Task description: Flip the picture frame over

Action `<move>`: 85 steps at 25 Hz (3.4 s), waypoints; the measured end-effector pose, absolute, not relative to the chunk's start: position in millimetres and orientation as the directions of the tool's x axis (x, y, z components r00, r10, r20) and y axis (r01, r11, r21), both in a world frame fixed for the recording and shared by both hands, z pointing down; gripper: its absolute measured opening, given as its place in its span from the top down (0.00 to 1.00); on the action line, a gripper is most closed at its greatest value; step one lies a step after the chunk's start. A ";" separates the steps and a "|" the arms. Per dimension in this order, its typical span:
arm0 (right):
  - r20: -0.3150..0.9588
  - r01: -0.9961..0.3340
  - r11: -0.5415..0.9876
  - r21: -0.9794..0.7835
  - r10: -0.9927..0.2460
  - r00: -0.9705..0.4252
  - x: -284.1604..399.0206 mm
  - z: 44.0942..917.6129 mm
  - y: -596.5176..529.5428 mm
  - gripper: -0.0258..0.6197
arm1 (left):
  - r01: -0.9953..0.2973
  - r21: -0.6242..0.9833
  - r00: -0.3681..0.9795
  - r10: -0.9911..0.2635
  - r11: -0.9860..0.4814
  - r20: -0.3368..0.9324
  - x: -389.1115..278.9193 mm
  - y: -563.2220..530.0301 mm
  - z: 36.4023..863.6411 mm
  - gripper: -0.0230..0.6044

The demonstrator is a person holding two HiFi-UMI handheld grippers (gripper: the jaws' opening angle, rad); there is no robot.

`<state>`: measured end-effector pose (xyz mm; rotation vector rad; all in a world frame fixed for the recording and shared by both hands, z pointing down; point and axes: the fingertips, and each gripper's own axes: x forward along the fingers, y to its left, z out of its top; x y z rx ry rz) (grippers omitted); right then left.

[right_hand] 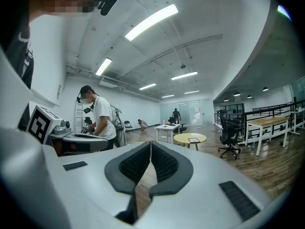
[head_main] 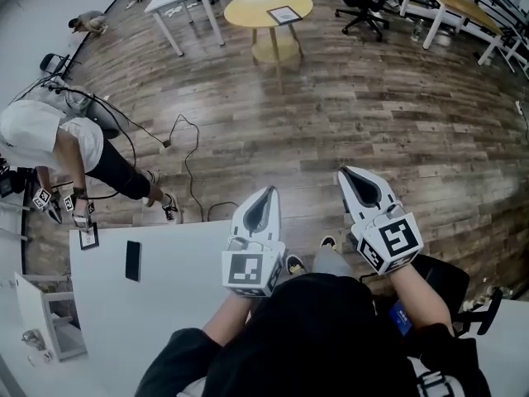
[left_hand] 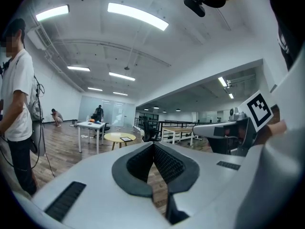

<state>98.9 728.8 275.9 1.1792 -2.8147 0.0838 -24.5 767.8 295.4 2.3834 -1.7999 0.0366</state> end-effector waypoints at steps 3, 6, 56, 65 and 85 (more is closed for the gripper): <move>0.106 -0.713 0.700 -0.017 -0.708 -0.698 97.6 278.9 722.1 0.93 | -0.955 0.108 0.287 -0.951 -0.276 0.116 -24.0 758.8 298.8 0.93; 0.116 -0.715 0.699 -0.030 -0.708 -0.697 99.8 283.9 708.7 0.93 | -0.953 0.104 0.295 -0.948 -0.284 0.121 -20.5 745.3 301.8 0.93; 0.109 -0.670 0.732 -0.122 -0.661 -0.743 102.9 314.1 322.7 0.93 | -0.961 0.036 0.276 -0.939 -0.275 0.205 -5.0 365.6 335.5 0.93; 0.123 -0.639 0.764 -0.085 -0.628 -0.768 19.8 311.3 257.4 0.93 | -0.962 0.058 0.274 -0.943 -0.268 0.187 -78.4 299.5 339.6 0.93; 0.147 -0.673 0.735 -0.084 -0.659 -0.738 0.6 319.9 161.1 0.93 | -0.959 0.096 0.280 -0.940 -0.266 0.196 -113.4 207.2 346.2 0.93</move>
